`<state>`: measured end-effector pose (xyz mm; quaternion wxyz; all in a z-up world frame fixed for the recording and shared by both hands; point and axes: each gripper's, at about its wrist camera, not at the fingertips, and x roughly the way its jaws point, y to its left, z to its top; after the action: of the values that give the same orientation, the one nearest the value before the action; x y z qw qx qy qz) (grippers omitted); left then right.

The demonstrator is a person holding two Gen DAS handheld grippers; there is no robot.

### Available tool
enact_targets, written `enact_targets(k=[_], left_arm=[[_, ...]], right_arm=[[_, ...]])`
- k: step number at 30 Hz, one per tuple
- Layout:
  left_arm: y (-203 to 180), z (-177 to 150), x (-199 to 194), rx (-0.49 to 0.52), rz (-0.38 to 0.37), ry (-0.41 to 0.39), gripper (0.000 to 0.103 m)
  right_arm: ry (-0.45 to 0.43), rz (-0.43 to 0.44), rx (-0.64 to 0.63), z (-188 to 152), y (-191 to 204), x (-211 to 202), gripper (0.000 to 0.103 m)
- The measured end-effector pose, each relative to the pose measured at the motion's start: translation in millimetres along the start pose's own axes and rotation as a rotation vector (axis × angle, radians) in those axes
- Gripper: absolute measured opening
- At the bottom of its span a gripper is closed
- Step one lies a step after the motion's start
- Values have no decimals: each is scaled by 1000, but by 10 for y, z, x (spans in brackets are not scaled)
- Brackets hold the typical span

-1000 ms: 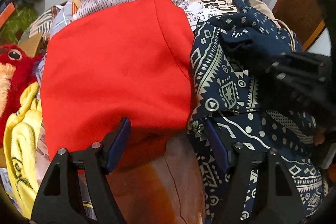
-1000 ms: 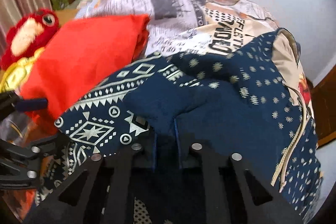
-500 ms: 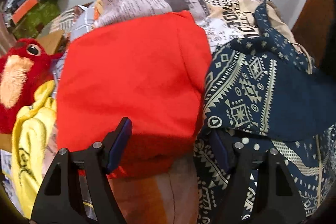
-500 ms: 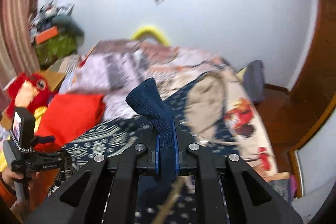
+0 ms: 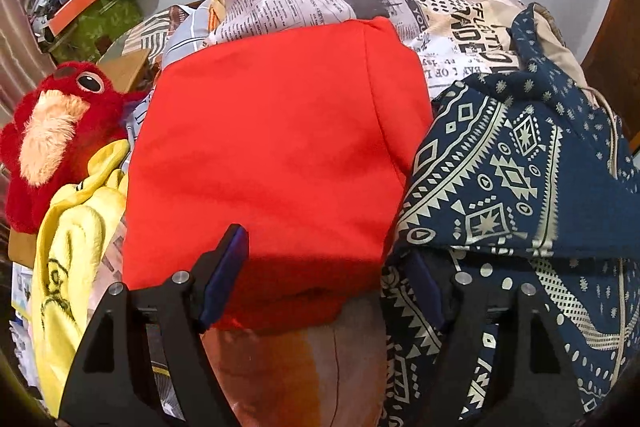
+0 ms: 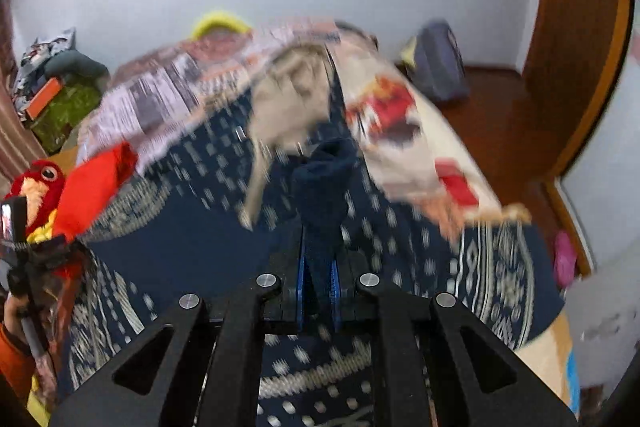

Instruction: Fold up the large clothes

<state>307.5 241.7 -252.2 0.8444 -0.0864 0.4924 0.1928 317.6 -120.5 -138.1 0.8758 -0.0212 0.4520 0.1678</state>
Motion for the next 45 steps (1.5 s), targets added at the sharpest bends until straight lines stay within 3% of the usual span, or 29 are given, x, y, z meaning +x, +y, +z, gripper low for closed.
enact_targets(k=[6, 10, 16, 21, 26, 33, 35, 40, 45], left_arm=[[-53, -41, 28, 27, 6, 28, 77], [-143, -87, -16, 85, 5, 40, 77], [-298, -185, -72, 201, 80, 31, 77], [-321, -280, -162, 236, 59, 51, 77], [-337, -294, -458, 258, 16, 25, 77], [-492, -103, -1087, 272, -37, -93, 77], [-577, -24, -1271, 266, -66, -133, 77], [-884, 129, -1641, 259, -173, -212, 77], [-1272, 214, -1840, 288, -263, -267, 78]], right_arm=[[108, -35, 31, -329, -314, 162, 9], [127, -40, 38, -495, -421, 174, 9], [196, -34, 88, -592, -564, 249, 10], [236, -44, 104, -701, -649, 245, 20], [263, -79, 71, -733, -741, 100, 21], [146, -118, 43, -613, -843, -429, 22], [91, -109, 55, -556, -890, -637, 28], [-70, -163, 90, -404, -1010, -1045, 71], [-124, -205, 104, -288, -1178, -1194, 75]])
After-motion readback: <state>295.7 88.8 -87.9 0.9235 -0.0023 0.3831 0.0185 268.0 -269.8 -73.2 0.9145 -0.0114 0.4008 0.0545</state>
